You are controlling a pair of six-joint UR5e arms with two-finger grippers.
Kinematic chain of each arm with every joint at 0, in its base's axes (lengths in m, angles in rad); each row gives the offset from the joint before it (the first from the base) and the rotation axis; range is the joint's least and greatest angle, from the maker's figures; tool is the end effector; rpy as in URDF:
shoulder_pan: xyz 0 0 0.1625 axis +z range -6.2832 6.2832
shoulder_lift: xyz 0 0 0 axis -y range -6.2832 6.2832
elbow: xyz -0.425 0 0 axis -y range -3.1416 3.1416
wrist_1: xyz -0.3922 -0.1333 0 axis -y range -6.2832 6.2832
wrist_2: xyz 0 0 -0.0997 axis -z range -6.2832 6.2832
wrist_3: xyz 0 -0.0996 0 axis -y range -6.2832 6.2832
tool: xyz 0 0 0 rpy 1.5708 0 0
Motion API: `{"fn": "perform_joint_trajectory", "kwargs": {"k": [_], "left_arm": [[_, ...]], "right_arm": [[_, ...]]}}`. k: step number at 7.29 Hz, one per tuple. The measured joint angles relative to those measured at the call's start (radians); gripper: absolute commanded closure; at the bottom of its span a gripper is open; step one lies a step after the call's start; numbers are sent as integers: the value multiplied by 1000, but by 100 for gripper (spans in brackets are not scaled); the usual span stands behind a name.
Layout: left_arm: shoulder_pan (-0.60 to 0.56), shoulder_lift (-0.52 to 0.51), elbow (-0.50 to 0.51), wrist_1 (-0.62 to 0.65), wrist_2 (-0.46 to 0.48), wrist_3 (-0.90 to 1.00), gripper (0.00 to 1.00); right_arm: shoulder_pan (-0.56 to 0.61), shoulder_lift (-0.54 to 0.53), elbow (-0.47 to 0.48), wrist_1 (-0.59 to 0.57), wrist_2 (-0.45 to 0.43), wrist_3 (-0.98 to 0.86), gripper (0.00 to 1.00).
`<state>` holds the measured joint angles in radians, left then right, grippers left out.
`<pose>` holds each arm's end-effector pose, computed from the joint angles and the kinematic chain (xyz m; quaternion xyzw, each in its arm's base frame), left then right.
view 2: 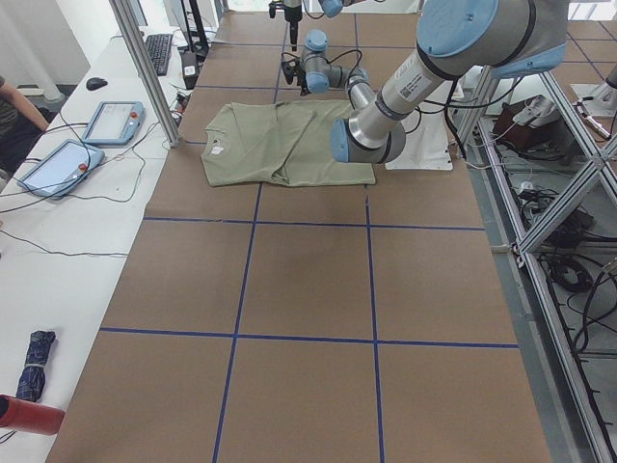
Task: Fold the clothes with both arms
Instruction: 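Carry the other sleeve with the left gripper across the shirt front, then release the sleeve and move both grippers to the shirt's side edges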
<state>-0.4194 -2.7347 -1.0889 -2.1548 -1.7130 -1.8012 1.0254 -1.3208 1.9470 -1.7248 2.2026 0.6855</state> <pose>0.6992 -0.4423 0.0180 -0.0013 0.5928 -0.2169 0.7756 -0.2208 -0.5074 0.3707 0.0072 -0.3750 -0.0078 0.9270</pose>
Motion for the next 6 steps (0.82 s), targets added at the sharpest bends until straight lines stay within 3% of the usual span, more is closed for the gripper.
{"fn": "perform_joint_trajectory", "kwargs": {"k": [3,4,6], "left_arm": [[-11,37,-28,-7,1,51,1],[-28,85,-88,12,-29,75,1],[-56,242,-329,174,-58,210,1]], "right_arm": [[-3,5,1,2,1,1,0],[-9,8,5,7,1,4,0],[-65,-25,10,131,-12,100,0]]}}
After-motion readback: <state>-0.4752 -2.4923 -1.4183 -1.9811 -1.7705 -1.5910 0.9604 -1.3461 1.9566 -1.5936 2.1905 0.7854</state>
